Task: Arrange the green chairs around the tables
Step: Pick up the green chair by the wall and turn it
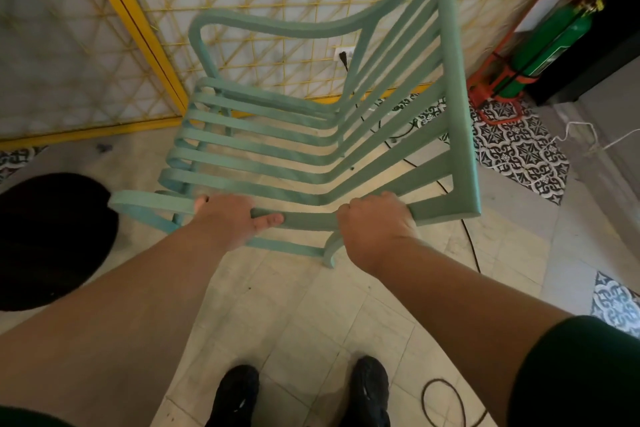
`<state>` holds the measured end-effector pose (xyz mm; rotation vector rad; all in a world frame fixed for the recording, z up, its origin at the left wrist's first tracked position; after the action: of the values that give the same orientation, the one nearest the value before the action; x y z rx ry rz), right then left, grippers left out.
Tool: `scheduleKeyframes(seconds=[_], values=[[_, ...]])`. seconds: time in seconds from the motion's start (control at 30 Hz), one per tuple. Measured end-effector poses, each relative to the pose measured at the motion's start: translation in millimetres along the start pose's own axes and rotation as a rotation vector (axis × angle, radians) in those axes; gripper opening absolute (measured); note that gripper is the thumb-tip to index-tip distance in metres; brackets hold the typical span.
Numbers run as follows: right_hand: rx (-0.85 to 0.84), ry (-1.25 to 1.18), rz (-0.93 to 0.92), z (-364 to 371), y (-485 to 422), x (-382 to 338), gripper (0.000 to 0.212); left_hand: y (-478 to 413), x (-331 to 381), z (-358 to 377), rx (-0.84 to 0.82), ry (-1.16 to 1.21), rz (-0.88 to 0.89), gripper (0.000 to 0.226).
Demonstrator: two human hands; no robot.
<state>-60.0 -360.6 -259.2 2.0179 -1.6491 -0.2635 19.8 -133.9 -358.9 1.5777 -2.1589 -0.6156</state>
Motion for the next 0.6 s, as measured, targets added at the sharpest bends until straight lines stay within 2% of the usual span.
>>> scheduleKeyframes(seconds=[0.13,0.6], values=[[-0.002,0.047,-0.032,-1,1,12,0.011,4,8,13,0.026,0.066,-0.046,0.097],[-0.029,0.138,-0.094,-3,-8,37,0.019,13,36,11,-0.046,0.07,-0.174,0.097]])
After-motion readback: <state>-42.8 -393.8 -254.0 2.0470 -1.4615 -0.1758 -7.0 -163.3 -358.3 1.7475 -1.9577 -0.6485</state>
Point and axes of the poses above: each hand's wrist, its own y-axis away from the middle knuckle, its own z-axis out of the palm, x = y × z, the point moved 1 cm from there along -y, towards the middle knuckle, and after that the axes turned 6 degrees about -x, right-handed, at the moved point
